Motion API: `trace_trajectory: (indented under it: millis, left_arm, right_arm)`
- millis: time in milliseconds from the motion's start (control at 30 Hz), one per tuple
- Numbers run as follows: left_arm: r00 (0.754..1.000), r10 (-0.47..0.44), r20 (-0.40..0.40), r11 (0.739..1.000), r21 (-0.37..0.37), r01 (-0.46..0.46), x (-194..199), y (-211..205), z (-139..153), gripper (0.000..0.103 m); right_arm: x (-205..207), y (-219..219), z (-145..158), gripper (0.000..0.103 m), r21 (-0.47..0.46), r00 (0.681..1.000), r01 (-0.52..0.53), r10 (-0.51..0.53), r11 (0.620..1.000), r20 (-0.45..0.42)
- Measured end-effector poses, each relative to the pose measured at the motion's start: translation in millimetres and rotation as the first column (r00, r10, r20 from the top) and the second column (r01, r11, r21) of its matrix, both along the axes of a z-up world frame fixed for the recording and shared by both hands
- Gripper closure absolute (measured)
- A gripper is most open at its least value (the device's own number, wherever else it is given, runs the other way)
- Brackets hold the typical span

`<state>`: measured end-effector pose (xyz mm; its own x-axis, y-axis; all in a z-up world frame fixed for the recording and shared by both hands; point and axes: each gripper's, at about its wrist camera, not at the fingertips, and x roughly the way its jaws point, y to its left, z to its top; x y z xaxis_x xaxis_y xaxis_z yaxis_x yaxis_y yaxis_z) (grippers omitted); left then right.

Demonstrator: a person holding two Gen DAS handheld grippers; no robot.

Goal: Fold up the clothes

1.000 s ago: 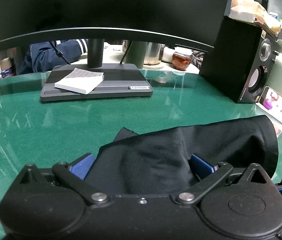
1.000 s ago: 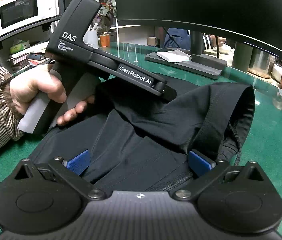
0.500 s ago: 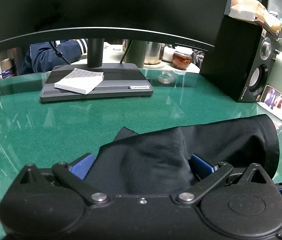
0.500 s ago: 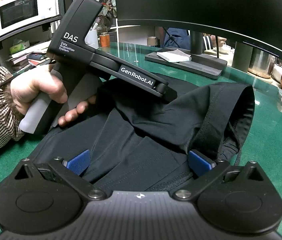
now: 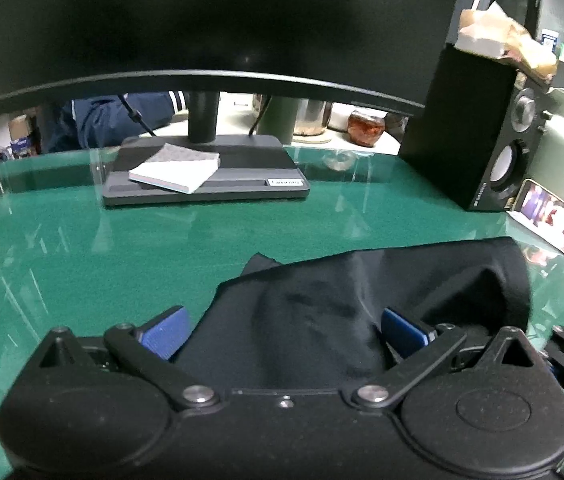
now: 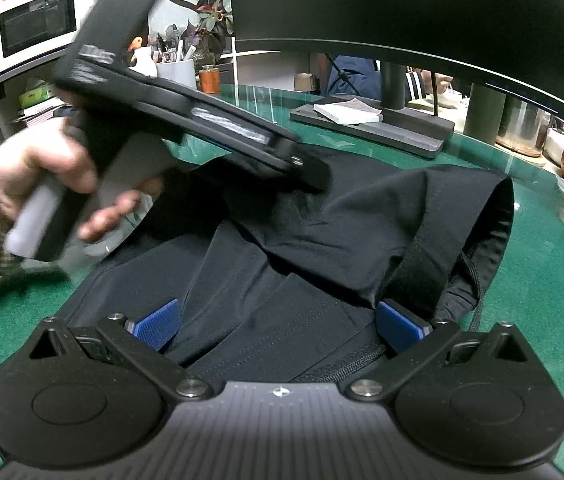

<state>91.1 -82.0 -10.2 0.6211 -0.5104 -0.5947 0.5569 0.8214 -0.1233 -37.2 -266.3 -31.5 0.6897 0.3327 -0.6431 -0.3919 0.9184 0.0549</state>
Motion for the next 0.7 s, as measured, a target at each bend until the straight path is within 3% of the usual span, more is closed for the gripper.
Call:
trace_trajectory:
  millis: [467,700]
  left_arm:
    - [1.0,0.014,0.019,0.997,-0.077,-0.012,-47.9,38.2,15.6,0.0]
    - [0.998,-0.045,0.032,0.996,-0.07,0.047,-91.3,53.6,20.7,0.0]
  right_arm:
    - [-0.1,0.1,-0.1,0.0,0.0,1.0,-0.001,0.001,1.0,0.0]
    - [-0.2,0.1,0.1,0.0,0.0,1.0,-0.001,0.001,1.0,0.0]
